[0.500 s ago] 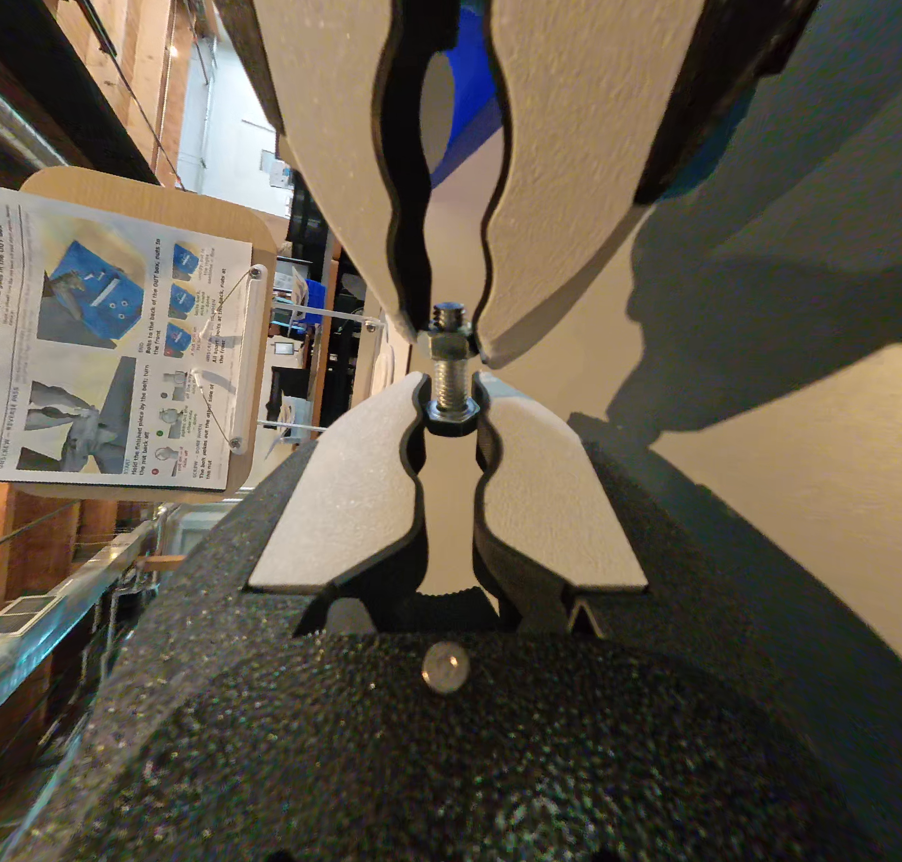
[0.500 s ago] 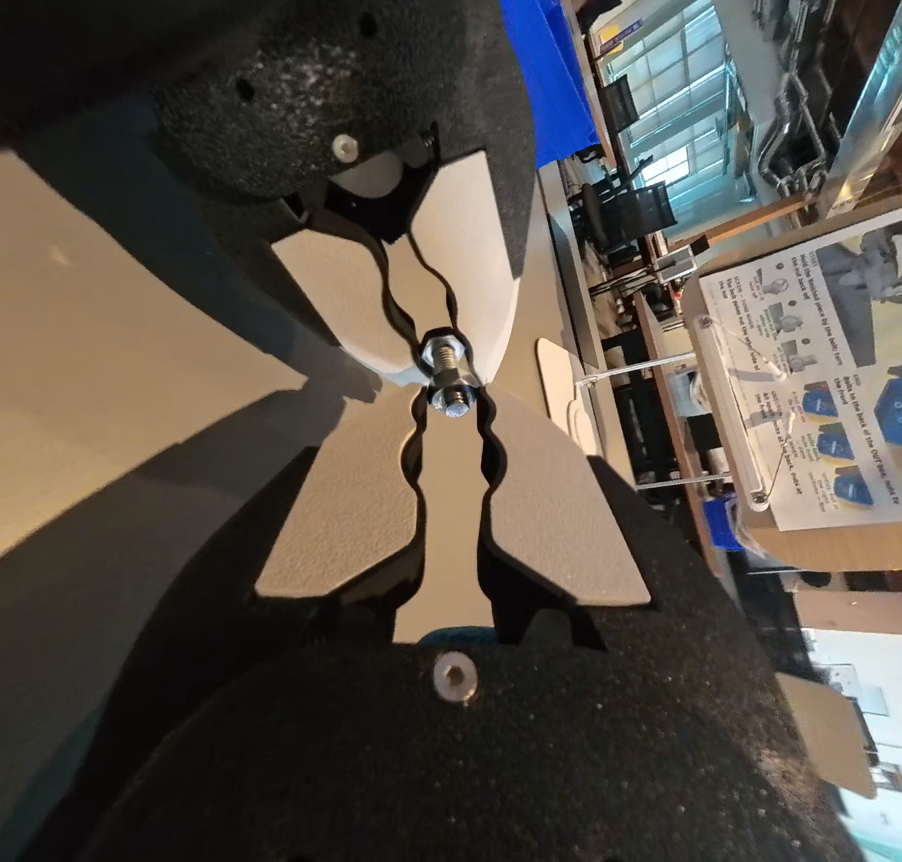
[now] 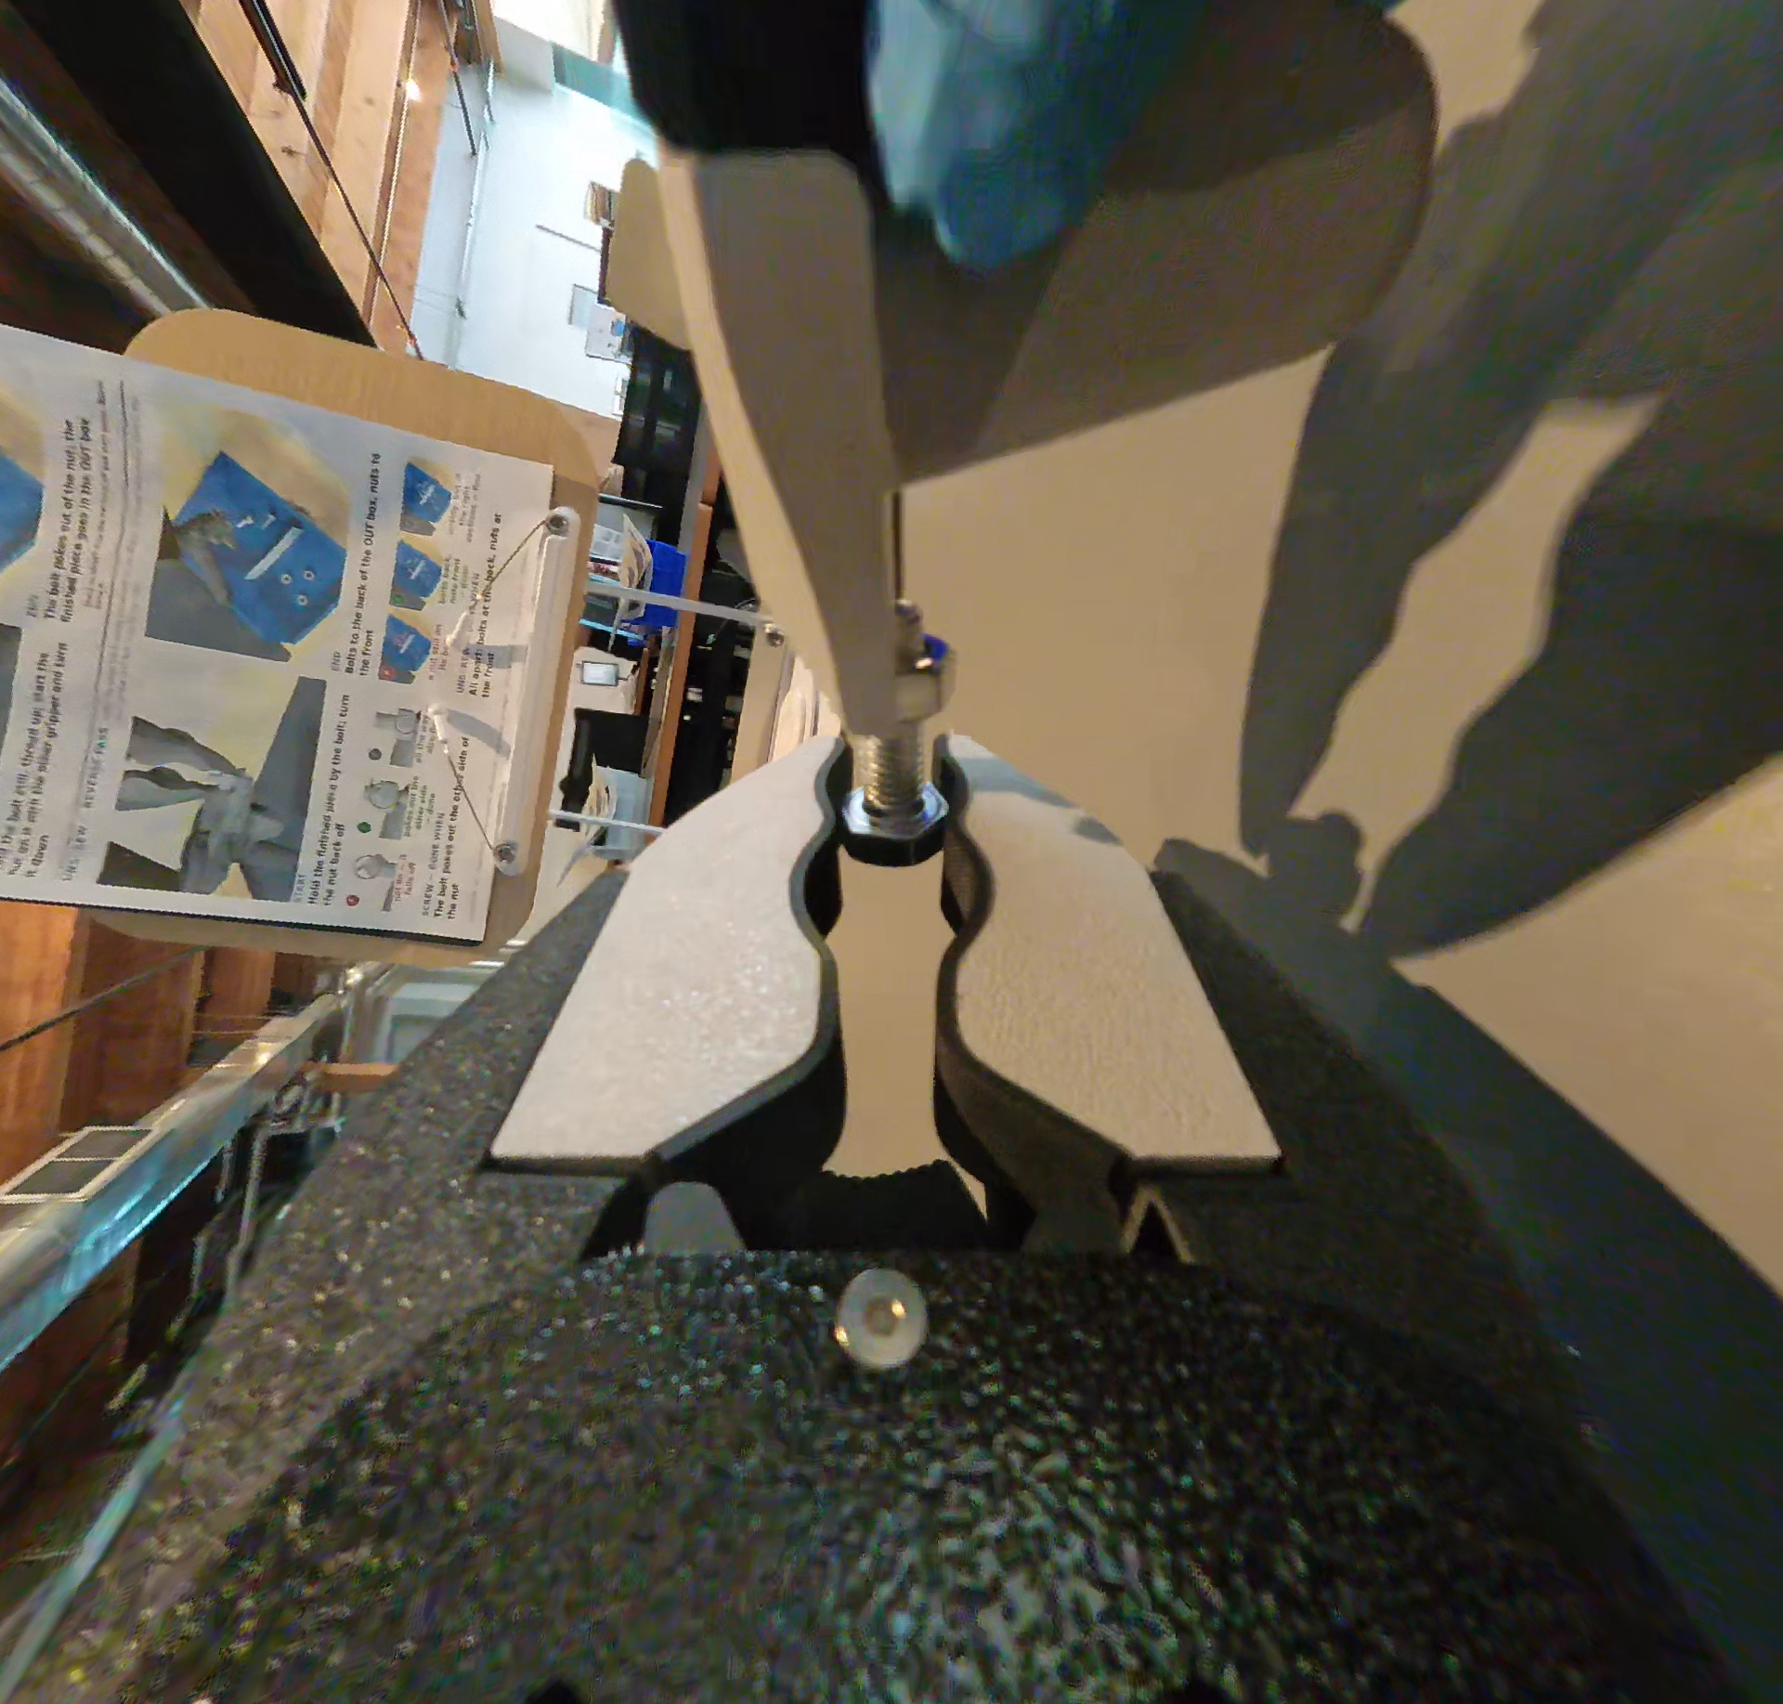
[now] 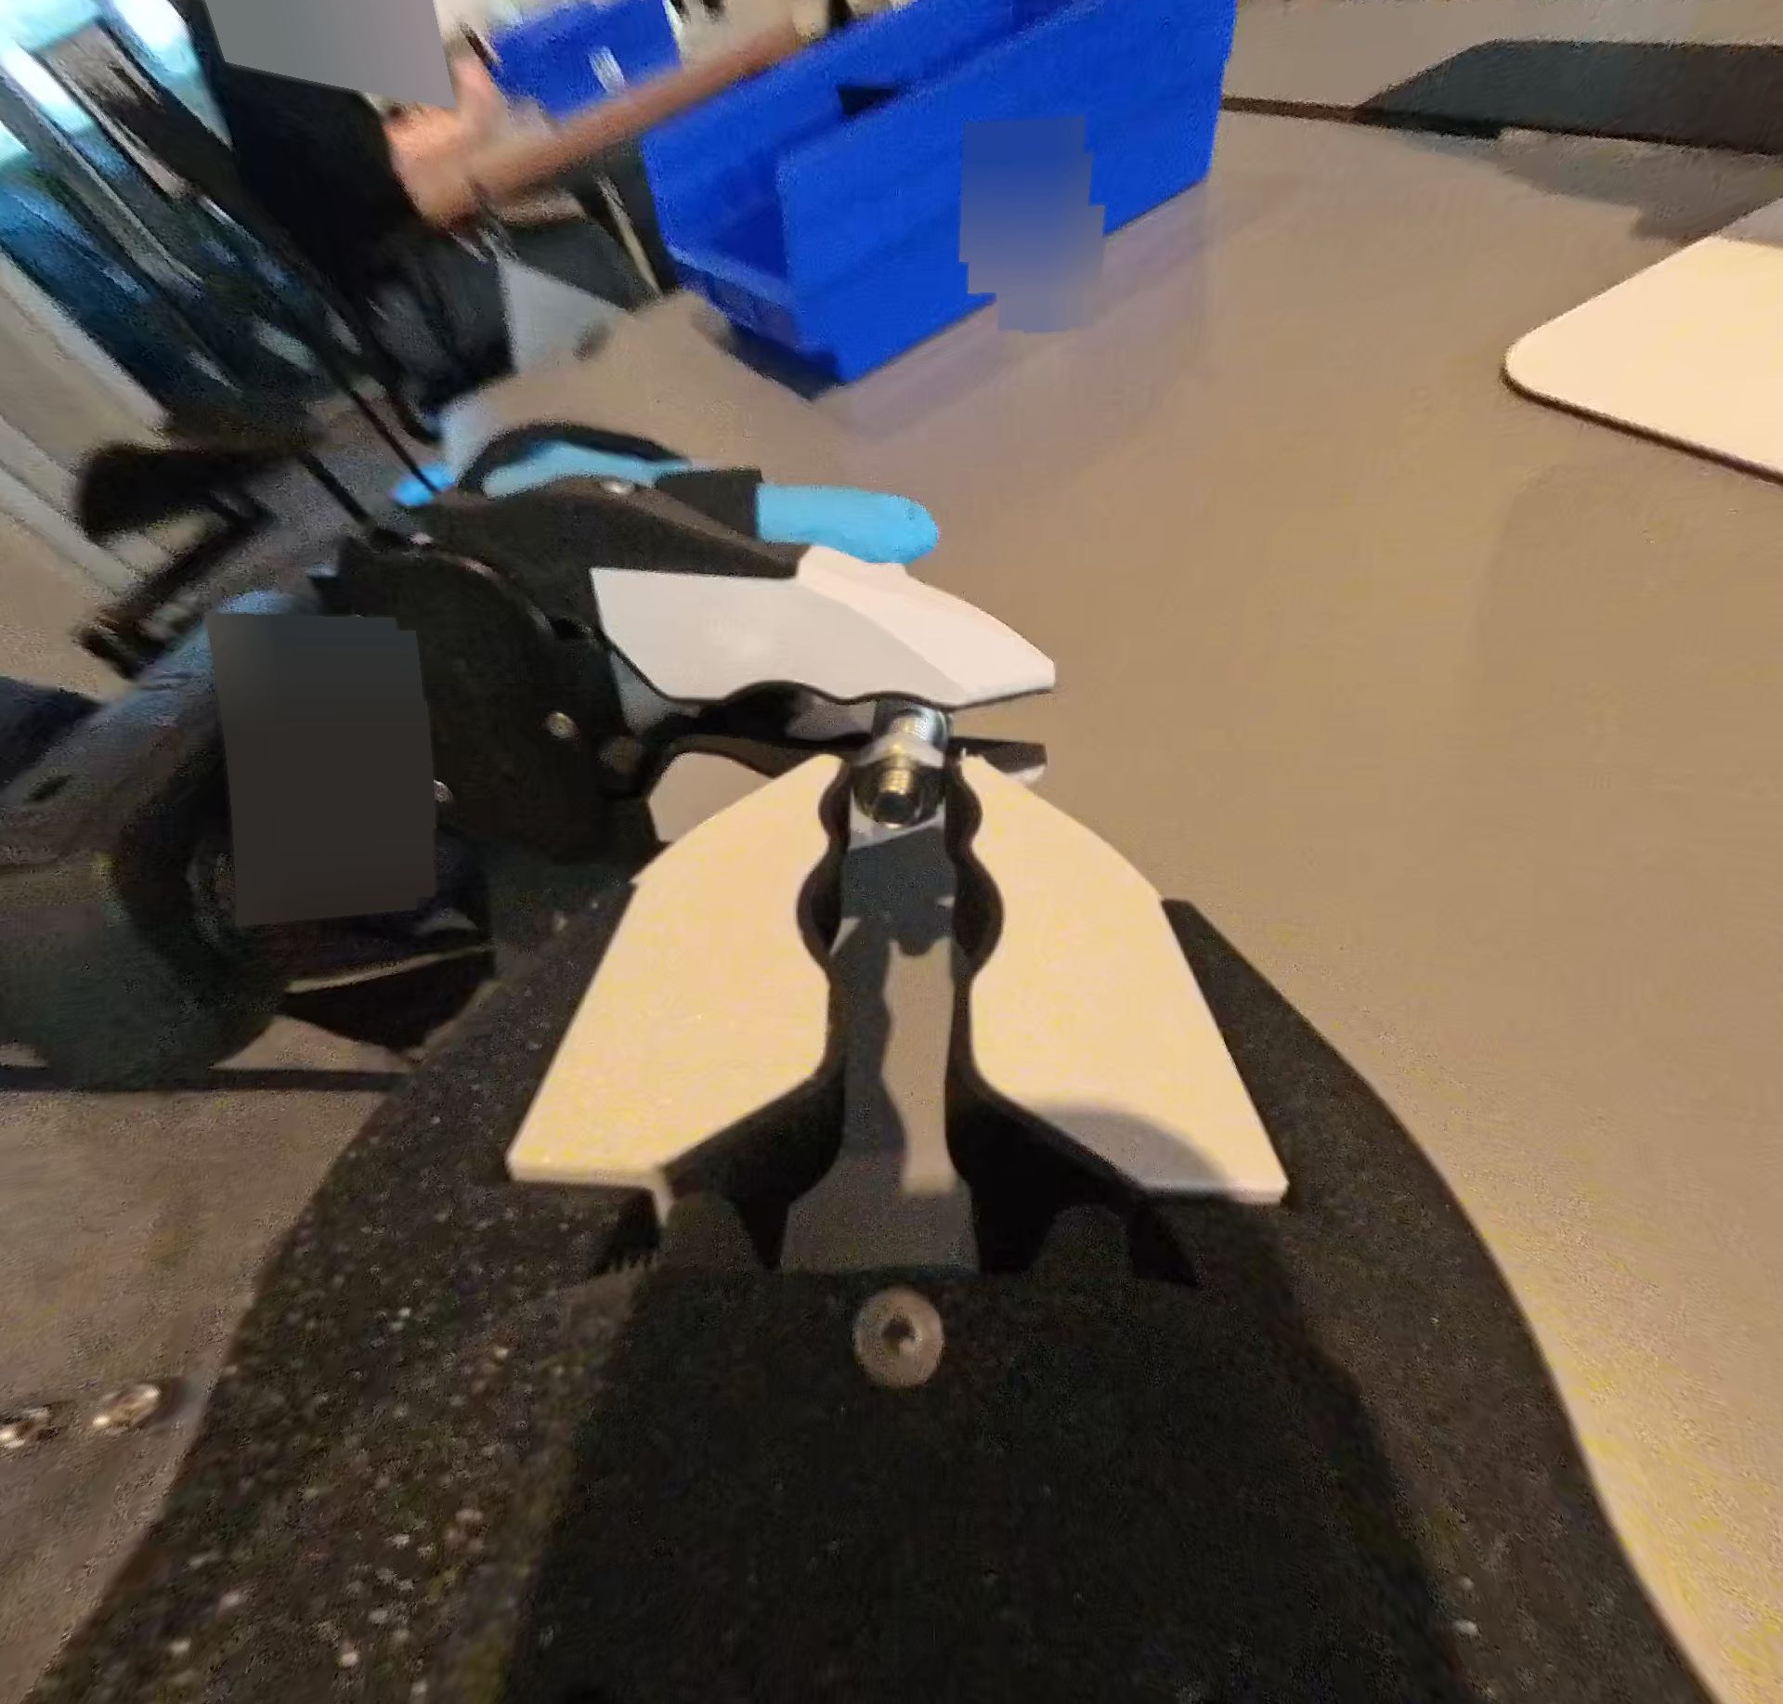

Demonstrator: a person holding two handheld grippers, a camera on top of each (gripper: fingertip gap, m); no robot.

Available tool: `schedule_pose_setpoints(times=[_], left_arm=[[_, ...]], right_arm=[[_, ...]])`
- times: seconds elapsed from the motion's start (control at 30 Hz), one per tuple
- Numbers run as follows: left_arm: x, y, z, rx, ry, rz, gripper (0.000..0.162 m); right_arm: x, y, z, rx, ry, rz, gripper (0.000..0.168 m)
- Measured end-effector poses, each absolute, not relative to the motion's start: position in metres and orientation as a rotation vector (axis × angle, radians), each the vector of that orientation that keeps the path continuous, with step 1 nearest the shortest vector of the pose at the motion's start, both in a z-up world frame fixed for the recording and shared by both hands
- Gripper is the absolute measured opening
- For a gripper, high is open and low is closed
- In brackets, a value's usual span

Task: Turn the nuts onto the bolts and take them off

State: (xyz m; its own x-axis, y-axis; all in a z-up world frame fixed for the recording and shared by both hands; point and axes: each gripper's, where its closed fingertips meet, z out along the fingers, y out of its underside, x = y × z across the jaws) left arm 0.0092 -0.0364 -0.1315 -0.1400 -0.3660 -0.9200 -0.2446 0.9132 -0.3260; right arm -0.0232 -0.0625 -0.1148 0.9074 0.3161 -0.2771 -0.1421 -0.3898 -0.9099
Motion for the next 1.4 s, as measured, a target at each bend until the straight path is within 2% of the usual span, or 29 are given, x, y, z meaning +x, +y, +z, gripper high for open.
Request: schedule_pose_setpoints(times=[0.1, 0.23, 0.37, 0.53, 0.73, 0.87, 0.93, 1.07, 1.23, 1.3, 1.4], left_arm=[[0.009, -0.034, -0.133, -0.498, 1.740, -0.138, 0.016], [0.009, -0.037, -0.132, -0.536, 1.747, -0.228, 0.016], [0.009, -0.039, -0.133, -0.546, 1.758, -0.261, 0.016], [0.008, -0.041, -0.135, -0.543, 1.773, -0.278, 0.016], [0.007, -0.046, -0.140, -0.484, 1.809, -0.244, 0.016], [0.007, -0.046, -0.142, -0.442, 1.814, -0.179, 0.016], [0.007, -0.044, -0.140, -0.433, 1.800, -0.147, 0.016], [0.007, -0.039, -0.137, -0.423, 1.771, -0.079, 0.016], [0.007, -0.036, -0.136, -0.445, 1.765, -0.098, 0.016], [0.007, -0.037, -0.135, -0.463, 1.763, -0.127, 0.016], [0.007, -0.036, -0.138, -0.495, 1.777, -0.167, 0.016]], right_arm=[[-0.020, -0.064, -0.108, -1.859, -0.234, 0.416, 0.026], [-0.006, -0.066, -0.107, -1.840, -0.509, -0.093, 0.037], [-0.003, -0.066, -0.116, -1.757, -0.827, -0.587, 0.035], [-0.012, -0.062, -0.122, -1.664, -0.997, -0.826, 0.032], [-0.018, -0.064, -0.122, -1.598, -1.091, -0.878, 0.030], [-0.017, -0.064, -0.126, -1.600, -1.121, -0.906, 0.018], [-0.016, -0.063, -0.126, -1.645, -1.083, -0.871, 0.018], [-0.016, -0.060, -0.126, -1.804, -0.899, -0.664, 0.018], [-0.022, -0.060, -0.125, -1.999, -0.529, -0.122, 0.020], [-0.022, -0.062, -0.119, -1.962, -0.532, -0.086, 0.025], [-0.012, -0.063, -0.112, -1.878, -0.624, -0.263, 0.030]])
